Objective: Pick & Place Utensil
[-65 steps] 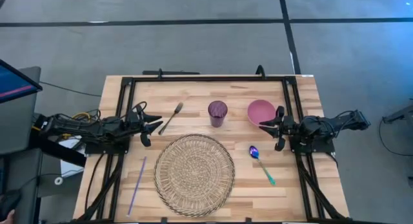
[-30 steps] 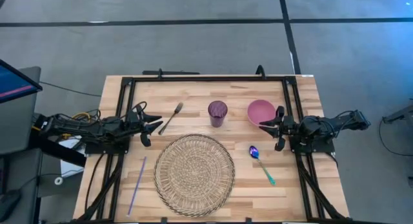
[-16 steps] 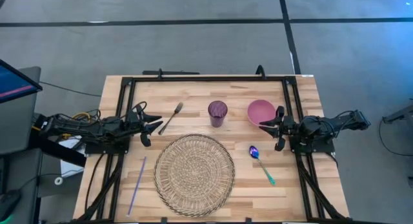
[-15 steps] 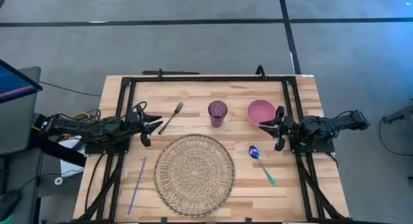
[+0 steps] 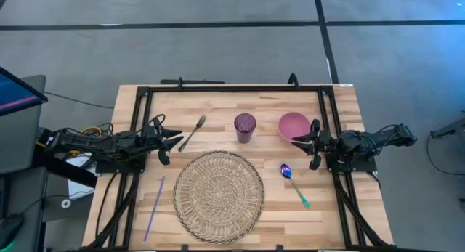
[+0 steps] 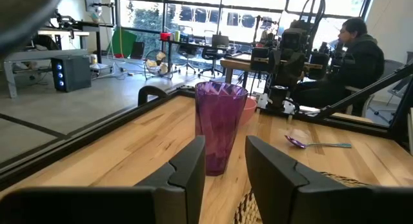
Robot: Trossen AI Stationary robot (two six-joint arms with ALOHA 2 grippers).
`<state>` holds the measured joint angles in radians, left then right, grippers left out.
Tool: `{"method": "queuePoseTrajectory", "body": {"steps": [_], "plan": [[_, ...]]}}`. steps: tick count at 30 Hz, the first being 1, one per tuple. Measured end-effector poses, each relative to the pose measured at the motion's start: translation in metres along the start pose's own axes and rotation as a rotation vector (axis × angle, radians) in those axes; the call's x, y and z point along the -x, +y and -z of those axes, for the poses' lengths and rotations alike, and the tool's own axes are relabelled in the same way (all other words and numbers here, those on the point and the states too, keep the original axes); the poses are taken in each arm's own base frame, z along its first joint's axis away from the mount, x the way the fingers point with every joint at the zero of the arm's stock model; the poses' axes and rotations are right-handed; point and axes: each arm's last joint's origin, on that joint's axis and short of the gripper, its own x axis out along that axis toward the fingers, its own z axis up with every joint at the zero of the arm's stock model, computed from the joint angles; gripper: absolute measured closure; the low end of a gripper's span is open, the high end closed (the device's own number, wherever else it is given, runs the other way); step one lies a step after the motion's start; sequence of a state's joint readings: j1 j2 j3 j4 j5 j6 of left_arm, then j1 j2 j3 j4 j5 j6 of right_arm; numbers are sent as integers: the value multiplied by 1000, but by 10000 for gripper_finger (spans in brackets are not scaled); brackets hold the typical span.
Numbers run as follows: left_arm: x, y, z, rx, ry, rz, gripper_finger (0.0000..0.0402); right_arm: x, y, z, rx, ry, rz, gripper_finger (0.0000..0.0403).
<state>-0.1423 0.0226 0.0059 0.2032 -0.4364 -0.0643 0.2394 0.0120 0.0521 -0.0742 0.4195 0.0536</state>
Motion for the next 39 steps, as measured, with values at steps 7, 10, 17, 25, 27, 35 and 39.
{"method": "queuePoseTrajectory", "body": {"steps": [7, 10, 17, 25, 27, 35, 39], "plan": [[0, 0, -2, 5, -20, 0, 291, 0, 0, 0, 0, 0, 0, 336], [0, 0, -2, 7, -22, -1, 291, 0, 0, 0, 0, 0, 0, 336], [0, 0, -3, 8, -25, -2, 291, 0, 0, 0, 0, 0, 0, 336], [0, 0, -3, 11, -34, -2, 291, 0, 0, 0, 0, 0, 0, 336], [0, 0, -4, 11, -34, -2, 291, 0, 0, 0, 0, 0, 0, 336], [0, 0, -4, 20, -38, -1, 291, 0, 0, 0, 1, 0, 0, 336], [0, 0, -4, 95, -43, 1, 291, 0, 0, 0, 0, 0, 0, 336]]}}
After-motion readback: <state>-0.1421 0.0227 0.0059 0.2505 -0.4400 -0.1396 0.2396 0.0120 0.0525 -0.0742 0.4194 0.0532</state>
